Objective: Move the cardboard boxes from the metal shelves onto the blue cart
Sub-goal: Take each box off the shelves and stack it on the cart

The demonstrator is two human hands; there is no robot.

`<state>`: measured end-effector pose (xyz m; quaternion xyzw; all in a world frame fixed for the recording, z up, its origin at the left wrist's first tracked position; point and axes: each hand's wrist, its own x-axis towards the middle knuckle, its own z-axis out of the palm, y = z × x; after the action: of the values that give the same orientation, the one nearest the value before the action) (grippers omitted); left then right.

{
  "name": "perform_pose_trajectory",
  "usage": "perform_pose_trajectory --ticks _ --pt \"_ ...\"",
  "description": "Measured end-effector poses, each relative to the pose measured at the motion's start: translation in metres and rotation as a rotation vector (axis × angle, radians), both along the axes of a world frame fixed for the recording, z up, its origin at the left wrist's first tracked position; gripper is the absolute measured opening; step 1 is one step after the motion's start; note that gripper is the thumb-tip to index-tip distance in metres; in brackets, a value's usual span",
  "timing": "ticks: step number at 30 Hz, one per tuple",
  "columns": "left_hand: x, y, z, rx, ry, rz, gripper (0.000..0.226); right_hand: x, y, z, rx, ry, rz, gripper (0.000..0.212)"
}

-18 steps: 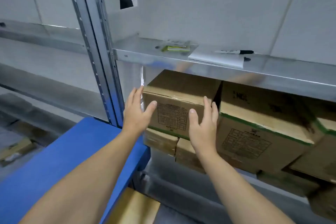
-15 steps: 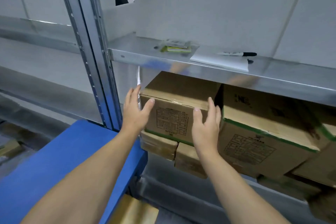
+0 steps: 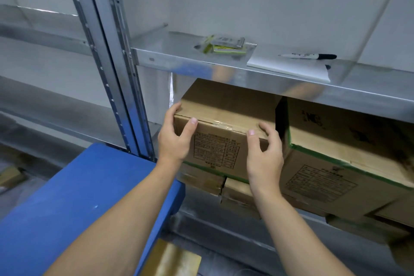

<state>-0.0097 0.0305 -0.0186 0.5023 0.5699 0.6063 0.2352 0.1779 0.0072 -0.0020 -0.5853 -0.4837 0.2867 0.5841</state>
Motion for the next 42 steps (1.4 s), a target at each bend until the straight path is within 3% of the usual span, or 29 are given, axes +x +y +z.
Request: perform_pose_trajectory --ticks 13,24,42 --pt "0.012 -0.128 0.001 0.105 -0.005 0.302 0.047 0.012 -0.069 -0.010 0.076 0.042 0.285 0.019" --pt "0.032 -0.249 -0.011 0.121 0.016 0.657 0.058 0.006 -0.121 -0.019 0.079 0.152 0.649 0.020" --pt "-0.040 -0.455 -0.042 0.013 0.021 1.181 0.049 -0.146 -0.239 -0.051 -0.091 0.091 1.316 0.028"
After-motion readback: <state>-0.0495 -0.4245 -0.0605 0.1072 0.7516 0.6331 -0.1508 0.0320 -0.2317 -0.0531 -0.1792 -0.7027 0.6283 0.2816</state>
